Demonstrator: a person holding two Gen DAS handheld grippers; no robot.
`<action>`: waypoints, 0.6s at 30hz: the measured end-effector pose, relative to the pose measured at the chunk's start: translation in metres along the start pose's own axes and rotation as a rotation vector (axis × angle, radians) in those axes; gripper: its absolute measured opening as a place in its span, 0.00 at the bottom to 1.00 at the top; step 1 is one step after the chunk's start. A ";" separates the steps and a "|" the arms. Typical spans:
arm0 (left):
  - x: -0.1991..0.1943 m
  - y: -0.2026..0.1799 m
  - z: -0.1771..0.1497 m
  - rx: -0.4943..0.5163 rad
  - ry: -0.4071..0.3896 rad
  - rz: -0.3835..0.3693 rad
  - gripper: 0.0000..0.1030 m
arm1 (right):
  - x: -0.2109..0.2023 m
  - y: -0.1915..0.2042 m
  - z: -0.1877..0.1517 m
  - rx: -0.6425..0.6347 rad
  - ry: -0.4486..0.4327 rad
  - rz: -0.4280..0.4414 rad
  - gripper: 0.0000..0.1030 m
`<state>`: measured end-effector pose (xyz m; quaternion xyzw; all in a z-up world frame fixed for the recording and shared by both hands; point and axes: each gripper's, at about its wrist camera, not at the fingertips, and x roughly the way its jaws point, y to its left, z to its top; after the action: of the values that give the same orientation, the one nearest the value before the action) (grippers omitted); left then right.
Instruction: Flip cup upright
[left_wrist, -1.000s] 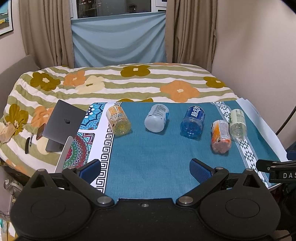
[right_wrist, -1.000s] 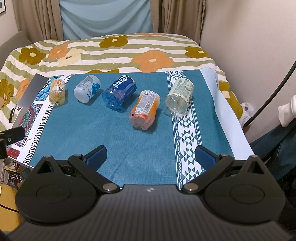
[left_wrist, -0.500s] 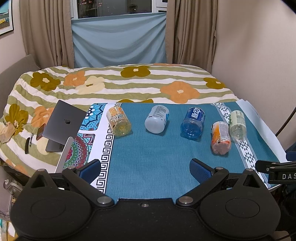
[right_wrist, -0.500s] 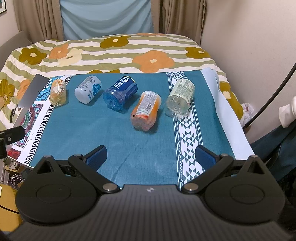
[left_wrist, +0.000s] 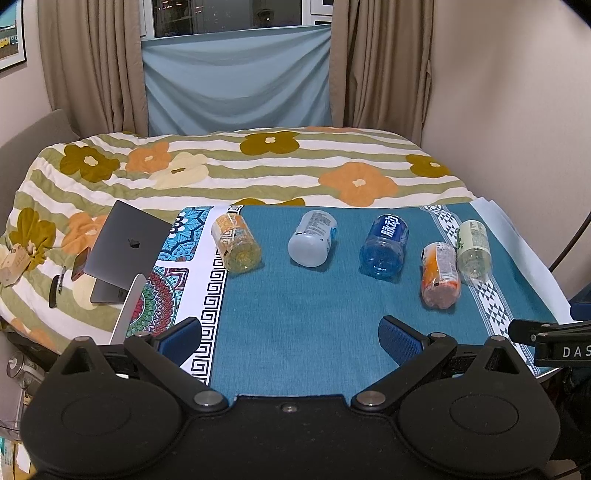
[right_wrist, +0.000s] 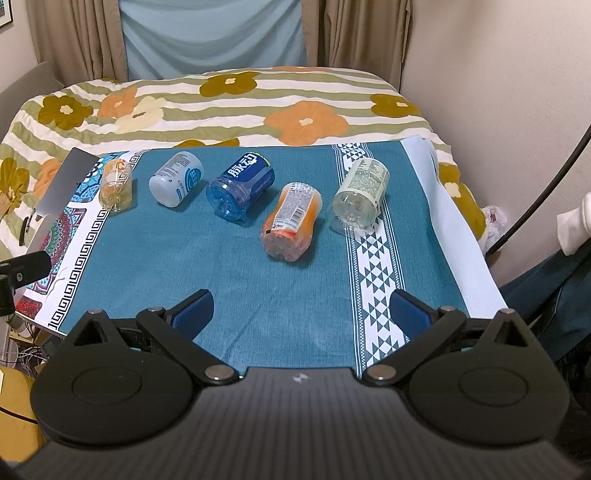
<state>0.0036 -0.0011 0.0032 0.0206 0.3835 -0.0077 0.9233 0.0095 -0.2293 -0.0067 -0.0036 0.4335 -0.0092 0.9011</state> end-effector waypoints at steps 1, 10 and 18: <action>0.000 0.000 0.000 0.000 0.000 0.000 1.00 | 0.000 0.000 0.000 0.000 0.000 -0.001 1.00; 0.001 -0.001 0.003 -0.004 0.001 0.001 1.00 | 0.000 0.001 0.001 0.001 0.000 0.000 1.00; 0.000 -0.001 0.002 -0.006 -0.002 0.006 1.00 | -0.002 0.002 0.004 0.001 -0.005 0.005 1.00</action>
<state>0.0048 -0.0025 0.0042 0.0190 0.3828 -0.0039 0.9236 0.0110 -0.2268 -0.0028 -0.0019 0.4311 -0.0073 0.9023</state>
